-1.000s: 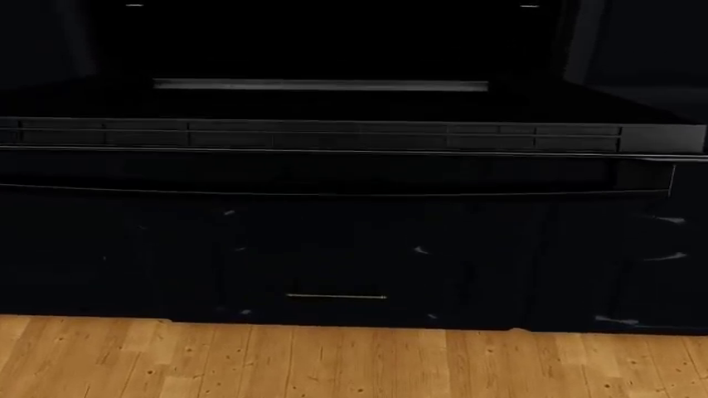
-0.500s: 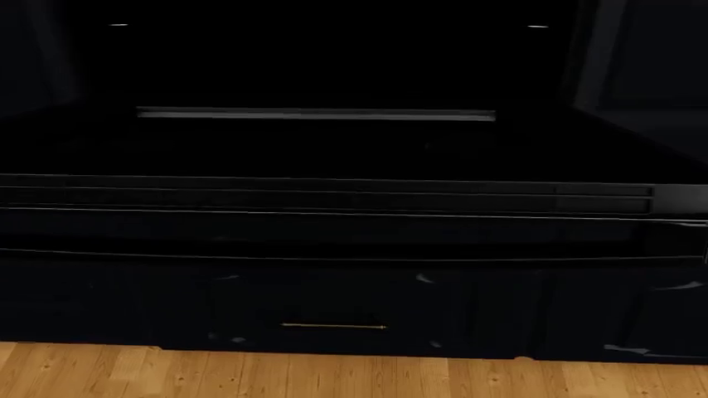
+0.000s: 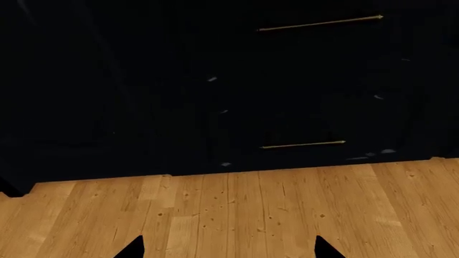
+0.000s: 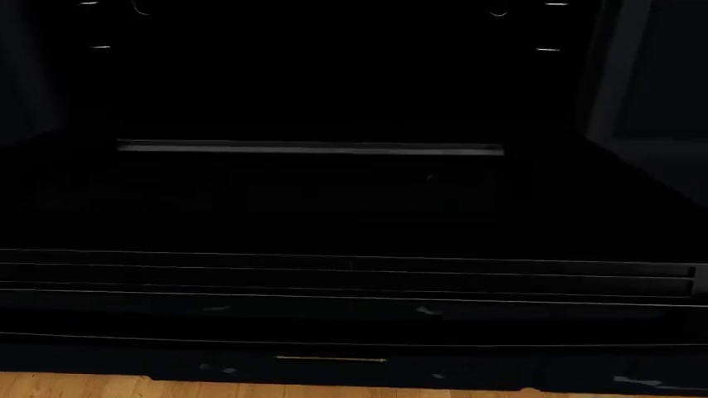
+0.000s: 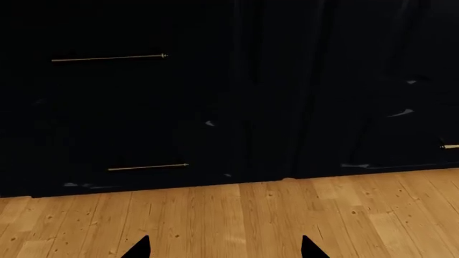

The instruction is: Close the oven door

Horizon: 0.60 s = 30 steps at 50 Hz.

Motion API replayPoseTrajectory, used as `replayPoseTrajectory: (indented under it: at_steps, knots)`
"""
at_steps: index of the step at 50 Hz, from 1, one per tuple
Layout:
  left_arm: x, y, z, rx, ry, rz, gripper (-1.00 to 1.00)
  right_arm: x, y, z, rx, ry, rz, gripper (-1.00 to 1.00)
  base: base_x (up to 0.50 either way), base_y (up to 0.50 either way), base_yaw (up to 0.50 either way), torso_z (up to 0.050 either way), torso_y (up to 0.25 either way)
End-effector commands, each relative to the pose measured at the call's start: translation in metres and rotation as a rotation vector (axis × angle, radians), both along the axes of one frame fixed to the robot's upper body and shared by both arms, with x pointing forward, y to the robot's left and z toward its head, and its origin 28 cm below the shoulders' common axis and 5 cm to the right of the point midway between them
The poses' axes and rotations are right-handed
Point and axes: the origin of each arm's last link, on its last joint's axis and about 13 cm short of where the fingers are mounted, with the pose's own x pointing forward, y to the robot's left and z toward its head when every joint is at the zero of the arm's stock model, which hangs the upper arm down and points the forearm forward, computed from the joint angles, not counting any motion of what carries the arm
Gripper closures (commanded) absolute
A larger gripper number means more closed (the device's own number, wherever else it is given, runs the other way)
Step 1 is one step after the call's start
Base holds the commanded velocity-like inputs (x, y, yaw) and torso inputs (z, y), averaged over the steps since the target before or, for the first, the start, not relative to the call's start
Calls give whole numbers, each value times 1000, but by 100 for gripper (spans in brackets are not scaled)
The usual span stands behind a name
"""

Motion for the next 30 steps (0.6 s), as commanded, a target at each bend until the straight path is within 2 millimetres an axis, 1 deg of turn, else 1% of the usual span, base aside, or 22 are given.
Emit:
replayPoseTrajectory:
  at_steps: [1,6,7,8,14,15,17,30]
  knots:
    - [-1,0,-2,0,6,-1,-100,0,0,-1,1,4,1,-100,234,0,0,0,0]
    - [0,0,-1,-1,7,-2,-100,0,0,0,1,4,1,-100,234,0,0,0,3]
    - [1,0,6,0,6,-3,-100,0,0,0,1,4,1,-100,234,0,0,0,0]
    - [0,-1,-1,-1,7,-3,-100,0,0,0,2,4,-1,-100,234,0,0,0,0]
    - [0,-1,-2,2,3,-7,-100,0,1,-1,2,5,2,-100,233,0,0,0,0]
    - [0,0,7,1,4,-8,-100,0,1,-1,2,5,2,-100,234,0,0,0,0]
    - [0,0,-2,1,3,-5,-100,0,0,-1,3,6,1,-100,232,0,0,0,0]
    - [0,0,-2,5,-2,-7,-100,0,1,-1,12,7,6,-100,233,0,0,0,0]
